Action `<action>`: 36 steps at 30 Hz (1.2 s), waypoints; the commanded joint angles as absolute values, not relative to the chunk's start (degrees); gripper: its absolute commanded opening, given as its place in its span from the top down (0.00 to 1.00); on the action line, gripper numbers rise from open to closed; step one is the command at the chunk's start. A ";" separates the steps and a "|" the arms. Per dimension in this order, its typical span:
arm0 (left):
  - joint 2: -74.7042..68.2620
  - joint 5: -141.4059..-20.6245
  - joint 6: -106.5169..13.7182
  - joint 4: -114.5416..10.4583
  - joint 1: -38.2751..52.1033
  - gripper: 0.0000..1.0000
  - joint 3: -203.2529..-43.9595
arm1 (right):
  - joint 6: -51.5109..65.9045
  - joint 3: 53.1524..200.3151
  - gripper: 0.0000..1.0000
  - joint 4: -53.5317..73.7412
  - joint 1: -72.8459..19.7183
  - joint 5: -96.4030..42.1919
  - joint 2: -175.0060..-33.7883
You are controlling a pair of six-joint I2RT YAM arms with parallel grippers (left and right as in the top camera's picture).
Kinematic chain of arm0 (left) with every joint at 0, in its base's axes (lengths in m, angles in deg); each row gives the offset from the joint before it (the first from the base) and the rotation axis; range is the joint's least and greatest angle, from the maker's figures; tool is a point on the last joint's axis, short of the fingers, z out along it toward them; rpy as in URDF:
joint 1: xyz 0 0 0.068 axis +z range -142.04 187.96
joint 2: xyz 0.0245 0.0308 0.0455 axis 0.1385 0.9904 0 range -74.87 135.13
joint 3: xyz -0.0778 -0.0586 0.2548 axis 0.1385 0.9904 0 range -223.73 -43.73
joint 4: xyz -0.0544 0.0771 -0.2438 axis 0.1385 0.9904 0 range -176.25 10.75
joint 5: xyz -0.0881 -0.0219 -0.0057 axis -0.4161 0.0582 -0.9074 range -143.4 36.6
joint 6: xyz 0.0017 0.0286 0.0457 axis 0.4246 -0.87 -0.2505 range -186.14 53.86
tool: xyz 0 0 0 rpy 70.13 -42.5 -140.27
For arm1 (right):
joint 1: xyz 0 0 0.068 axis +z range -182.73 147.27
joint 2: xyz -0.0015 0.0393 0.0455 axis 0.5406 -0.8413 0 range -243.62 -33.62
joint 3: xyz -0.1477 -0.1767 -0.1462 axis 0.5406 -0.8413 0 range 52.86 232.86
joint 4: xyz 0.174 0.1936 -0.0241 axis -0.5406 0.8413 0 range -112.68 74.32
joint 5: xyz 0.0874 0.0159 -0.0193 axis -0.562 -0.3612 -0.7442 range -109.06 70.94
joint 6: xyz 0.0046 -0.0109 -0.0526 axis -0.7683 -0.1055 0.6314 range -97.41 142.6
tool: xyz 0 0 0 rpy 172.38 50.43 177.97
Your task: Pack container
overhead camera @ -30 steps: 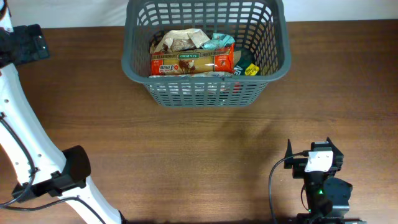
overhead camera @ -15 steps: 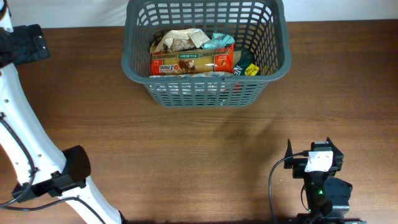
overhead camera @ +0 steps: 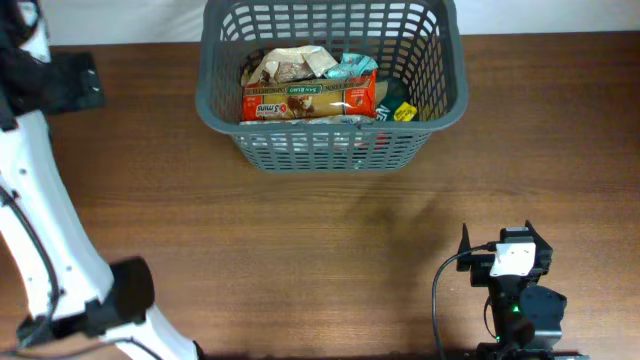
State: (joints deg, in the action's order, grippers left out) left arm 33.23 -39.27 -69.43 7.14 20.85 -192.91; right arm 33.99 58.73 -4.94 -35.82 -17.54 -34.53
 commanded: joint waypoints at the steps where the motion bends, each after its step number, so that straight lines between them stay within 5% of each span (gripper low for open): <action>1: 25.05 -43.33 -67.96 1.06 18.38 0.01 -184.61 | 34.19 58.20 0.01 -5.16 -35.40 -16.84 -33.83; 6: 10.41 -55.49 -67.79 -21.34 13.57 0.01 -162.88 | 34.21 58.20 0.01 -5.14 -35.40 -16.84 -33.83; 17: -22.40 -56.03 -67.81 -63.55 4.96 0.01 -105.03 | 34.19 58.20 0.01 -5.16 -35.40 -16.84 -33.83; 25: -43.75 -56.01 -67.83 -76.66 3.45 0.01 -75.15 | 34.19 58.20 0.01 -5.14 -35.40 -16.84 -33.83; 36: -64.32 -56.01 -67.83 -79.75 3.47 0.01 -52.81 | 34.19 58.20 0.01 -5.14 -35.40 -16.84 -33.83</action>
State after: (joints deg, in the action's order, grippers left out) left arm -61.22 -55.40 -68.40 -79.18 3.73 -56.48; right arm 33.99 58.62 -5.18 -35.82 -17.37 -34.47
